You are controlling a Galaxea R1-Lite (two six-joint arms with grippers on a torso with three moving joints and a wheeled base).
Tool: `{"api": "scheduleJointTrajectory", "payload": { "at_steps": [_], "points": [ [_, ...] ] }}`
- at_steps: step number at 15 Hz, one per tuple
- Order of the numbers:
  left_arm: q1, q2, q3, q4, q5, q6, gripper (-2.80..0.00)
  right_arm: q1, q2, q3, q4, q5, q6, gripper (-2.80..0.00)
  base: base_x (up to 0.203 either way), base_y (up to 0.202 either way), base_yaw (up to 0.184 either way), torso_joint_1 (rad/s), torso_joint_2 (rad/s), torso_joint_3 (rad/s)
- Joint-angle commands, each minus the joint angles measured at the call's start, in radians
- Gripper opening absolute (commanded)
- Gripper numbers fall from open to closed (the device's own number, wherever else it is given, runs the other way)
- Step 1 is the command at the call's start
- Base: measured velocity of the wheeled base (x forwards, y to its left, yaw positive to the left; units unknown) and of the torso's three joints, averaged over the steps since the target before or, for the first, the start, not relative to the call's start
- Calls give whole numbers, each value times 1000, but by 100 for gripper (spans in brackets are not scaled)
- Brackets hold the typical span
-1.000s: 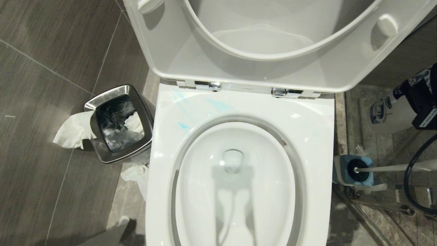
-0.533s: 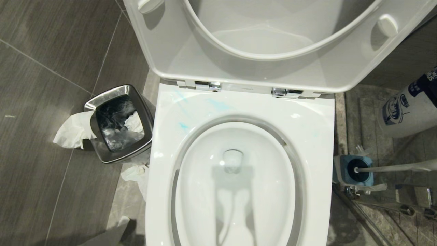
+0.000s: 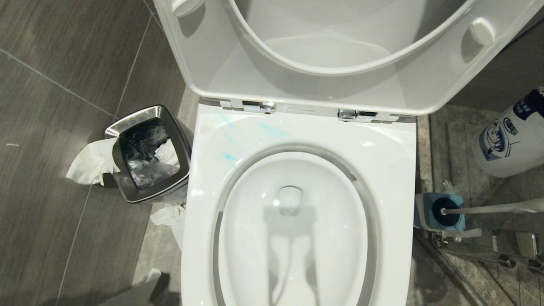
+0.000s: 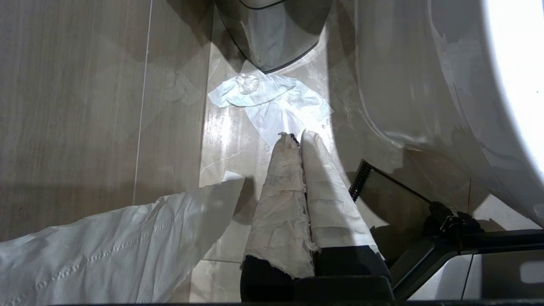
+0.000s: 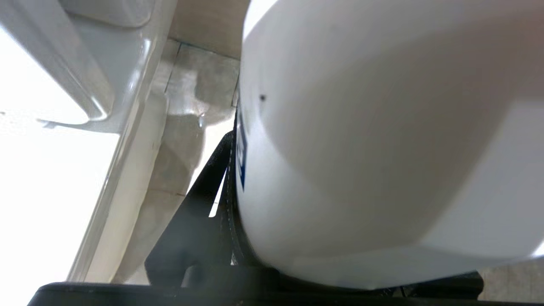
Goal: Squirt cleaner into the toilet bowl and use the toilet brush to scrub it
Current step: Pour in the cleaning agent
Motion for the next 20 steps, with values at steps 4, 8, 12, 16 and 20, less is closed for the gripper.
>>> {"api": "scheduleJointTrajectory", "payload": {
  "at_steps": [4, 8, 12, 16, 20],
  "points": [
    [0, 2, 0, 1, 0, 0, -280, 2, 34, -27, -3, -1, 23, -280, 0, 0, 0, 0, 0, 0],
    [0, 2, 0, 1, 0, 0, -280, 29, 19, -30, 1, -1, -46, -280, 0, 0, 0, 0, 0, 0],
    [0, 2, 0, 1, 0, 0, -280, 120, -55, -32, 100, -6, -81, -280, 0, 0, 0, 0, 0, 0],
    [0, 2, 0, 1, 0, 0, -280, 130, -116, -50, 166, -44, -66, -280, 0, 0, 0, 0, 0, 0],
    [0, 2, 0, 1, 0, 0, -280, 129, -114, -83, 167, -84, -58, -280, 0, 0, 0, 0, 0, 0]
  ]
}}
